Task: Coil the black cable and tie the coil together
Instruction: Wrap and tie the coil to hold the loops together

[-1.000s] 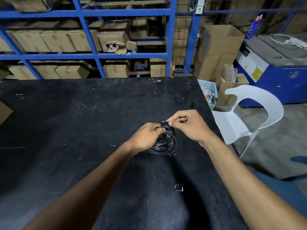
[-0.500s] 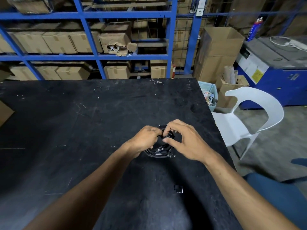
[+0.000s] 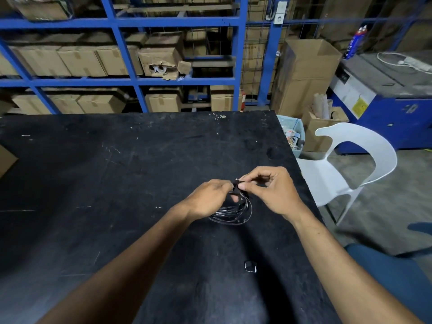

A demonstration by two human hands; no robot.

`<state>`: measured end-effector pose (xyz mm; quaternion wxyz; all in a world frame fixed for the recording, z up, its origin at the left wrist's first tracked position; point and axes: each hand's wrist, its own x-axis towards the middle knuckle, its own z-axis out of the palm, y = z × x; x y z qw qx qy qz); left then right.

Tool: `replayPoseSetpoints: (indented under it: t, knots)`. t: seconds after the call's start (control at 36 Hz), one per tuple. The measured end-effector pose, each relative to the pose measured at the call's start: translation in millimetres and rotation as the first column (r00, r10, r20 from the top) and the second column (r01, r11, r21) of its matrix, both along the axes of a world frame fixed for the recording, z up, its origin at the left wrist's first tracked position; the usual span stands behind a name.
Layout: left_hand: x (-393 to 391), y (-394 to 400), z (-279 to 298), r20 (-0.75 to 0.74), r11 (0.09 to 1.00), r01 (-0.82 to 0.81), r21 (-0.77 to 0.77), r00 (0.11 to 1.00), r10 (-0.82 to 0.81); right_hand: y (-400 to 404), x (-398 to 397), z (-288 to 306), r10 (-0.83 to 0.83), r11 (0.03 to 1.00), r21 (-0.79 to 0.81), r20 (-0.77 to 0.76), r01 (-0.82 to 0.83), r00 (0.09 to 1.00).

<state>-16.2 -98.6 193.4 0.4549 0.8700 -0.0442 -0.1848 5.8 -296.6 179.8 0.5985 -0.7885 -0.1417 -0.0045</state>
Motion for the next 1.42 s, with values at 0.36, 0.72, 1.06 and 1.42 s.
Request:
replayPoseSetpoints:
  t: [0.36, 0.72, 1.06, 1.42]
  knots:
    - [-7.4, -3.1, -2.3, 0.101, 0.997, 0.0, 0.075, 0.995, -0.008, 3.5, -0.4, 6.2, -0.014, 0.989, 0.142, -0.217, 0.046, 0.976]
    - [-10.1, -2.8, -5.7, 0.233, 0.992, -0.033, -0.123, 0.971, 0.061, 9.2, 11.7, 25.8, 0.071, 0.963, 0.269, -0.351, 0.028, 0.934]
    - [0.9, -7.0, 0.6, -0.033, 0.697, -0.395, -0.598, 0.882, 0.471, 29.7, -23.6, 9.4, 0.182, 0.937, 0.35, -0.503, 0.007, 0.845]
    - [-8.6, -16.8, -9.5, -0.297, 0.285, -0.494, -0.821, 0.797, 0.526, 48.6, -33.1, 0.2, 0.081, 0.761, 0.551, -0.603, 0.341, 0.794]
